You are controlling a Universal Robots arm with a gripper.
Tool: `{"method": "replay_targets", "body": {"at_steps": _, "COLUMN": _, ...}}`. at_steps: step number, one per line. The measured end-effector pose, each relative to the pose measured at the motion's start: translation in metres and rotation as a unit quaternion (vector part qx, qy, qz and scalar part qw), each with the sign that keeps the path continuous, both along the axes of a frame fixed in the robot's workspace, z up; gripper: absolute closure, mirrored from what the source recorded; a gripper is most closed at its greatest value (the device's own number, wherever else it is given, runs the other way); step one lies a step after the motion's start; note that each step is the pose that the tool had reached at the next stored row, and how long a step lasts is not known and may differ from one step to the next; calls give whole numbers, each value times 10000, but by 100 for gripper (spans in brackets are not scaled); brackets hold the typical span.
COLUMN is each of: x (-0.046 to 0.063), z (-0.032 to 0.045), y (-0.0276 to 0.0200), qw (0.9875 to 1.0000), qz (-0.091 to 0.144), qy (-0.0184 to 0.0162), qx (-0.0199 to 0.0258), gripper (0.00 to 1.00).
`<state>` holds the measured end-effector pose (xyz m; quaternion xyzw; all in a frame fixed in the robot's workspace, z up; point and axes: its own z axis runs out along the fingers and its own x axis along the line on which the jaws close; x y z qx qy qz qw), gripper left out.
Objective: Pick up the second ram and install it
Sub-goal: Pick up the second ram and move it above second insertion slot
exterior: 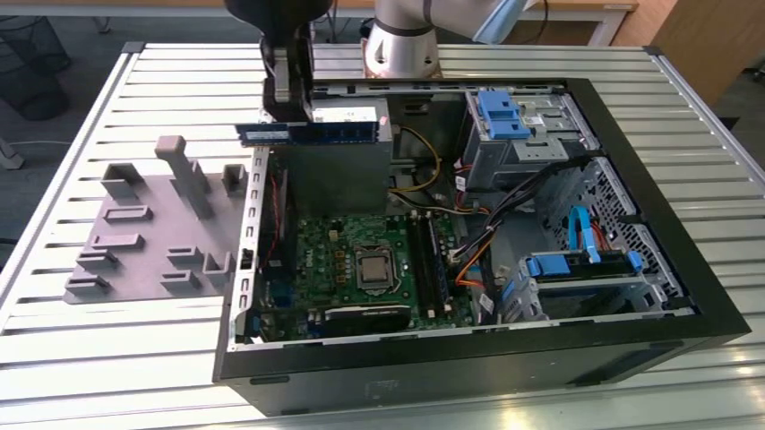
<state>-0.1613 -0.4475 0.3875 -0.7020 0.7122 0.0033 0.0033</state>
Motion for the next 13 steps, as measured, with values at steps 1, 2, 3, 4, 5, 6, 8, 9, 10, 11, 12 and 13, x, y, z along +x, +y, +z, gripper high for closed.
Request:
{"method": "replay_targets", "body": {"at_steps": 1, "x": 6, "z": 0, "y": 0, "qw": 10000, "qz": -1, "qy": 0, "qx": 0, "gripper": 86}}
{"method": "replay_targets", "body": {"at_steps": 2, "x": 15, "z": 0, "y": 0, "qw": 10000, "qz": -1, "qy": 0, "qx": 0, "gripper": 86}}
{"method": "replay_targets", "body": {"at_steps": 3, "x": 24, "z": 0, "y": 0, "qw": 10000, "qz": -1, "qy": 0, "qx": 0, "gripper": 86}}
{"method": "replay_targets", "body": {"at_steps": 4, "x": 35, "z": 0, "y": 0, "qw": 10000, "qz": -1, "qy": 0, "qx": 0, "gripper": 86}}
{"method": "replay_targets", "body": {"at_steps": 5, "x": 46, "z": 0, "y": 0, "qw": 10000, "qz": -1, "qy": 0, "qx": 0, "gripper": 86}}
{"method": "replay_targets", "body": {"at_steps": 6, "x": 58, "z": 0, "y": 0, "qw": 10000, "qz": -1, "qy": 0, "qx": 1, "gripper": 86}}
{"method": "replay_targets", "body": {"at_steps": 8, "x": 83, "z": 0, "y": 0, "qw": 10000, "qz": -1, "qy": 0, "qx": 0, "gripper": 86}}
{"method": "replay_targets", "body": {"at_steps": 9, "x": 97, "z": 0, "y": 0, "qw": 10000, "qz": -1, "qy": 0, "qx": 0, "gripper": 86}}
{"method": "replay_targets", "body": {"at_steps": 10, "x": 112, "z": 0, "y": 0, "qw": 10000, "qz": -1, "qy": 0, "qx": 0, "gripper": 86}}
{"method": "replay_targets", "body": {"at_steps": 11, "x": 127, "z": 0, "y": 0, "qw": 10000, "qz": -1, "qy": 0, "qx": 0, "gripper": 86}}
{"method": "replay_targets", "body": {"at_steps": 12, "x": 141, "z": 0, "y": 0, "qw": 10000, "qz": -1, "qy": 0, "qx": 0, "gripper": 86}}
{"method": "replay_targets", "body": {"at_steps": 13, "x": 156, "z": 0, "y": 0, "qw": 10000, "qz": -1, "qy": 0, "qx": 0, "gripper": 86}}
